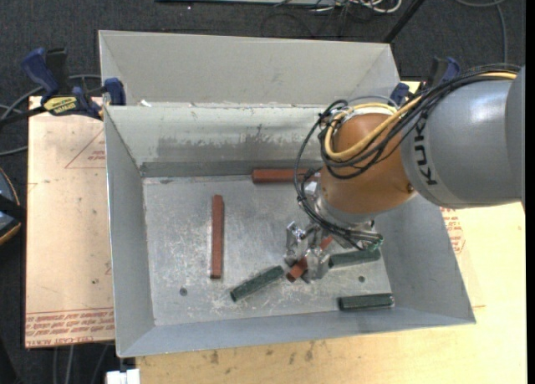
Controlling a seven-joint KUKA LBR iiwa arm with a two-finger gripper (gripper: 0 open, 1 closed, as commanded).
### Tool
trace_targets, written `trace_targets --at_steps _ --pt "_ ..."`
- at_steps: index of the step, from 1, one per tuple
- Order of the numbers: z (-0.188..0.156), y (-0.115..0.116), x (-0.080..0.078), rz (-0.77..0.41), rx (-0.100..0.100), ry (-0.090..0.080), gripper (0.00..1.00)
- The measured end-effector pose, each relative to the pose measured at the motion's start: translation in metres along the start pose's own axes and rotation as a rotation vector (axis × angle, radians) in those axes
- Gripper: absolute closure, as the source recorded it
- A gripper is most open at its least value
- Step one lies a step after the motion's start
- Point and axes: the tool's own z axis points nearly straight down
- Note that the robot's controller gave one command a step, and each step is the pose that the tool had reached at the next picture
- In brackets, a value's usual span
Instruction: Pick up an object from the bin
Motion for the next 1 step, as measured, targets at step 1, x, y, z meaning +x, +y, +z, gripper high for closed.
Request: trace_targets --at_steps 1 --pt "-0.1496 -0.0045 -0.0152 0.027 0.0 0.006 1.0"
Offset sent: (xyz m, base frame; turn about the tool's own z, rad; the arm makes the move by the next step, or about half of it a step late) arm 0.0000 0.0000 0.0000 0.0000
